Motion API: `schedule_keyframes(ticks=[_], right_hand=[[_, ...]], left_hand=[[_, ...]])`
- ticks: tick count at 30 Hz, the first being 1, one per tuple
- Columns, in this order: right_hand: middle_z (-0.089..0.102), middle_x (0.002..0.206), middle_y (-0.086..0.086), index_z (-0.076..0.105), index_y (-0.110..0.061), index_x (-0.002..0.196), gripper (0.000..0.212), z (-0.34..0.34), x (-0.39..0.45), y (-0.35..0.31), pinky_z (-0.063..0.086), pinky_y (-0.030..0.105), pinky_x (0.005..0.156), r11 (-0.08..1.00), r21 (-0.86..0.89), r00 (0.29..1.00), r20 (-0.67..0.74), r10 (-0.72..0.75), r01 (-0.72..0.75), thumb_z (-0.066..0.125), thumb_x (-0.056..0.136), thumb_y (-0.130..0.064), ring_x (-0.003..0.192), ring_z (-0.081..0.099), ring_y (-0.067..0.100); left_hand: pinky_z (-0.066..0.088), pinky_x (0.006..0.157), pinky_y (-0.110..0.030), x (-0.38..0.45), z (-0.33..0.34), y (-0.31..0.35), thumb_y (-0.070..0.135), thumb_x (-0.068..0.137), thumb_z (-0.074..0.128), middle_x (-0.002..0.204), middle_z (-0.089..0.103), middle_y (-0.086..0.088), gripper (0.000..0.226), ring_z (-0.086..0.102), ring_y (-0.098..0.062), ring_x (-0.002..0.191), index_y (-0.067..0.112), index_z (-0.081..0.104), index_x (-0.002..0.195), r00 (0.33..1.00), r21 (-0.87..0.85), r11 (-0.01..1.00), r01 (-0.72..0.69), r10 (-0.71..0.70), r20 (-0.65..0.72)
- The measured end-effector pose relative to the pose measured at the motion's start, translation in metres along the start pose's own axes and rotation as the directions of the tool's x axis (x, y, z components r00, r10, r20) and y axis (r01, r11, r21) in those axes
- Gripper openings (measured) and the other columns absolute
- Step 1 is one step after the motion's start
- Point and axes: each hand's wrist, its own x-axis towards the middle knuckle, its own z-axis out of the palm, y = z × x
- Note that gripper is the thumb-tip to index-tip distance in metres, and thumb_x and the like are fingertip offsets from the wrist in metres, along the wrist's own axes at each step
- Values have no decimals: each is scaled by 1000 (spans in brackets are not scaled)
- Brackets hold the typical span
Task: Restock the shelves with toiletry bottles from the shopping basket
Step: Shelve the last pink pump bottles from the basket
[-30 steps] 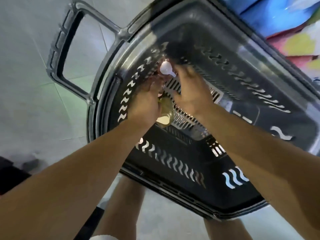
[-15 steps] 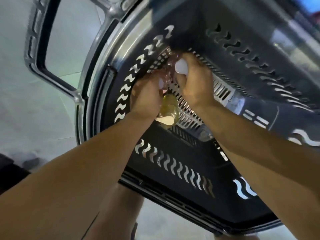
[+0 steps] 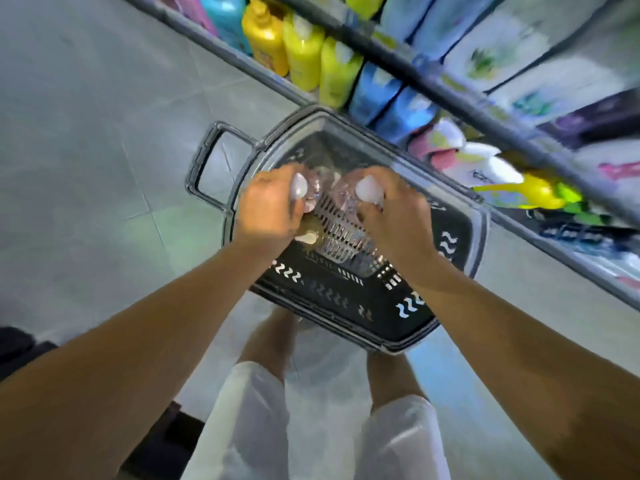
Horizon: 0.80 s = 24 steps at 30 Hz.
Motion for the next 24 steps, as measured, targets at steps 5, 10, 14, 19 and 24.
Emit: schedule_keyframes(ticks=[5,10,14,19,24], right_hand=[[68,87,9,63,-11,105,20,-116,-39,-75,24,22,59,993,16,987,-114,-111,113,62,85,-12,81,51,17],[69,98,11,61,-9,110,26,-221,-74,-144,37,28,71,982,-19,967,-170,-187,186,58,86,-20,93,61,24],[69,104,10,59,-16,122,37,-297,-98,-190,37,28,71,985,-55,957,-233,-175,166,66,86,-19,96,62,32],[69,102,7,59,-16,120,39,-382,-133,-243,41,30,77,963,-132,893,-361,-268,235,67,82,-21,96,61,31],[69,108,6,60,-15,121,34,-455,-165,-282,42,31,80,943,-204,798,-502,-332,264,66,87,-18,100,61,28]], left_hand=[[42,78,-40,-14,-111,76,4,84,61,99,67,-22,33,61,-40,92,3,60,117,987,-64,985,-158,157,-22],[41,70,-30,-29,-215,152,10,84,66,98,68,-17,31,64,-34,89,4,62,114,947,-50,949,-310,304,-105],[37,72,-33,-42,-288,213,24,79,63,93,68,-20,40,63,-34,86,2,64,112,866,-35,876,-480,467,-178],[40,88,-38,-44,-352,276,26,88,64,114,66,-20,40,60,-38,106,5,60,122,766,25,798,-602,585,-267],[44,89,-37,-52,-402,338,27,90,64,115,69,-13,40,61,-32,108,13,60,127,659,24,718,-696,651,-376]])
